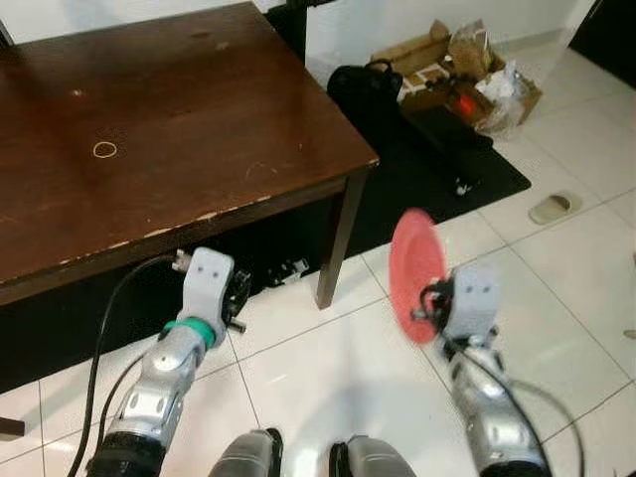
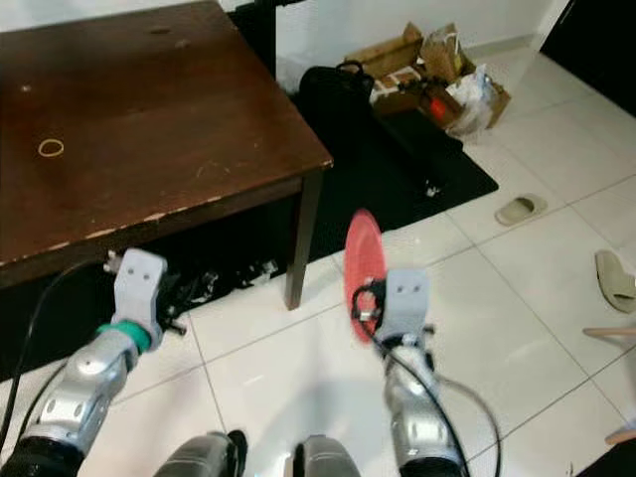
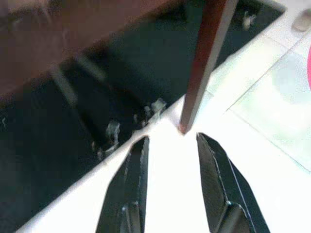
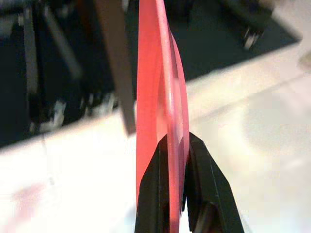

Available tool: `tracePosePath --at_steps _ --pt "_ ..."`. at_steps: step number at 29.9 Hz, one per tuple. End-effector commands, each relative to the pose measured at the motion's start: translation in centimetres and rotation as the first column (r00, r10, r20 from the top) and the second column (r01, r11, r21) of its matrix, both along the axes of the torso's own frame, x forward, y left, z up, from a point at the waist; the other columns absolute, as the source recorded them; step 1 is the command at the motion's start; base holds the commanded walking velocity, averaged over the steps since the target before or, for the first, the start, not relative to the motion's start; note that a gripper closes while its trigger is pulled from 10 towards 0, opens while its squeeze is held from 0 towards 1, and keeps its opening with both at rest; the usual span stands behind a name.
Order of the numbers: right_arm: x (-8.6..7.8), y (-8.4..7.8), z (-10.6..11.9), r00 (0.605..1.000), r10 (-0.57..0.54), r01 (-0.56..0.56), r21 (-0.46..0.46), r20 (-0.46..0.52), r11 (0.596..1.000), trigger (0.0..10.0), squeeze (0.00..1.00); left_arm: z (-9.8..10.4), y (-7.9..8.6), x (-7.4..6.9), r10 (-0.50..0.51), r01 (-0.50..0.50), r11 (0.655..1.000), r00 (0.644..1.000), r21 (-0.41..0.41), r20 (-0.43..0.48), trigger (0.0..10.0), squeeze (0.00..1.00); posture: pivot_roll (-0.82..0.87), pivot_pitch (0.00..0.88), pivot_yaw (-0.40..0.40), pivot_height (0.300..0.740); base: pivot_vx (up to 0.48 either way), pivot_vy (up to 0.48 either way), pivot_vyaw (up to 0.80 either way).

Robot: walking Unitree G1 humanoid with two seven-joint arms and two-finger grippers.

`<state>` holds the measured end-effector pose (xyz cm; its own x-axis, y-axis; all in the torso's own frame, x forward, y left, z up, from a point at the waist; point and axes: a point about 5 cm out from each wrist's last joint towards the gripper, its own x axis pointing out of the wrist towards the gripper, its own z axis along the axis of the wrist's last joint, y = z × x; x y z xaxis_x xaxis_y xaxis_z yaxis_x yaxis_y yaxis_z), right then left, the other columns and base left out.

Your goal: Setting the table

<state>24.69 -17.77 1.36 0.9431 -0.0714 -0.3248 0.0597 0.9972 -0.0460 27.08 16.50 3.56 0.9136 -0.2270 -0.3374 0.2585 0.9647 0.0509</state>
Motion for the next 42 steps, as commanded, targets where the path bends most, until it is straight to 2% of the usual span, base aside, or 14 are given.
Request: tracePosePath --at_steps 1,5,8,12,18,27,34,42 --pt "-0.6 0.3 -1.2 0.999 0.002 -0.001 0.023 -0.043 1.000 10.0 0.00 -1.4 0.9 -0.6 0.029 -0.029 1.000 0.997 -0.002 -0.065 10.0 0.00 -0.02 0.002 0.030 0.740 0.000 0.000 0.00" --pt "-0.7 0.4 -1.8 0.998 -0.003 0.006 0.046 -0.065 0.999 10.0 0.00 -2.5 1.6 -1.1 0.036 -0.036 0.999 0.993 0.009 -0.113 10.0 0.00 -0.02 0.003 0.030 0.740 0.000 0.000 0.00" --pt "-0.6 -0.1 -2.3 0.997 -0.016 0.019 0.041 -0.079 0.999 10.0 0.00 -3.5 2.0 -1.6 0.036 -0.032 0.999 0.988 0.032 -0.153 10.0 0.00 -0.02 0.004 0.029 0.740 0.000 0.000 0.00" --pt "-1.1 -0.3 -3.5 0.990 -0.027 0.031 0.032 -0.138 0.999 10.0 0.00 -4.3 2.1 -1.9 0.046 -0.038 0.998 0.984 0.051 -0.171 10.0 0.00 -0.02 0.003 0.024 0.740 0.000 0.000 0.00" --pt "-1.6 0.2 -4.4 0.986 -0.008 0.011 0.022 -0.167 1.000 10.0 0.00 -4.7 1.9 -2.0 0.043 -0.035 0.998 0.984 0.046 -0.174 10.0 0.00 -0.01 0.007 0.022 0.740 0.000 0.000 0.00" --pt "-2.3 -0.5 -5.3 0.977 -0.048 0.045 -0.020 -0.206 0.999 10.0 0.00 -5.4 2.1 -1.8 0.063 -0.052 0.997 0.980 0.062 -0.190 10.0 0.00 -0.02 0.001 0.023 0.740 0.000 0.000 0.00" --pt "-1.9 0.3 -5.5 0.976 -0.047 0.047 -0.006 -0.213 0.999 10.0 0.00 -5.7 3.4 -1.8 0.124 -0.113 0.992 0.969 0.063 -0.213 10.0 0.00 -0.01 0.000 0.022 0.740 0.000 0.000 0.00" --pt "-1.5 0.5 -5.6 0.974 -0.031 0.028 -0.020 -0.224 0.999 10.0 0.00 -5.7 3.8 -1.4 0.149 -0.141 0.989 0.967 0.052 -0.204 10.0 0.00 0.00 0.000 0.008 0.740 0.000 0.000 0.00"
